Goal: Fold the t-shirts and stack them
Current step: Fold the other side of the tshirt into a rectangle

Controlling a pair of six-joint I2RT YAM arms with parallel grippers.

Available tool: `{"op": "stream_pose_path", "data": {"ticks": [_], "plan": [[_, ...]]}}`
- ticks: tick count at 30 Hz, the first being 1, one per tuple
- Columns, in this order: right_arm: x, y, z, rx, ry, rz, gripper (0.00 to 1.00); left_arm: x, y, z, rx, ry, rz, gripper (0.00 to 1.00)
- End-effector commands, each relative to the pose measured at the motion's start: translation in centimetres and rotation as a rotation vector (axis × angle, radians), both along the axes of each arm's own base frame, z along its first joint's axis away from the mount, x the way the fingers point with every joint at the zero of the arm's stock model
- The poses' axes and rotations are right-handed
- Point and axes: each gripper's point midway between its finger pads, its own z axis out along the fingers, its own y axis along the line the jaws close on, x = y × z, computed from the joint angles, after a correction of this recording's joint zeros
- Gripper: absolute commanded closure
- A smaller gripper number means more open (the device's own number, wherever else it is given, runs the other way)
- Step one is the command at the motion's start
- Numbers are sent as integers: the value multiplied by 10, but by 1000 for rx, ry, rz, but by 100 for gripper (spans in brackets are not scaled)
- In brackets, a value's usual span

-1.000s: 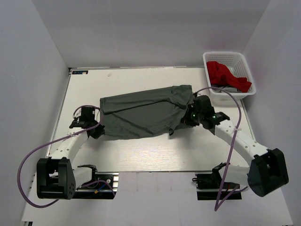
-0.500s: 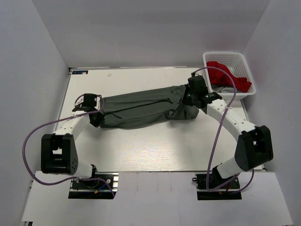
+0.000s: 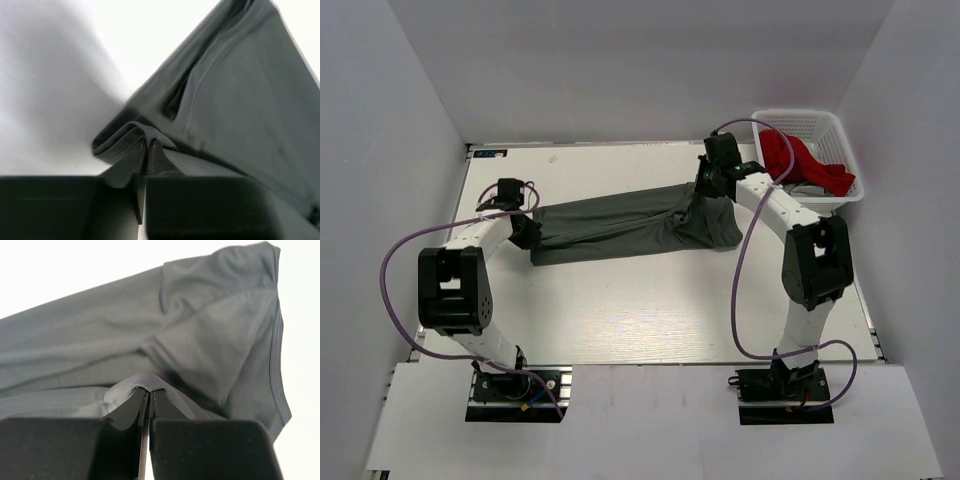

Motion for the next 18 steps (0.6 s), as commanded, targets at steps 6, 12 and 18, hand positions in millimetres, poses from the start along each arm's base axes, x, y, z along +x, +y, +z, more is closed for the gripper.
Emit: {"op": "stream_pose_path", "data": {"ticks": [6, 12, 18], "plan": [[62, 12, -18, -59, -3, 101, 100, 24, 25, -10, 33, 65, 99, 10], [101, 21, -19, -124, -29, 255, 55, 37, 37, 21, 46, 10, 118, 0], [54, 6, -4, -117, -43, 265, 31, 43, 23, 61, 63, -109, -8, 0]]}}
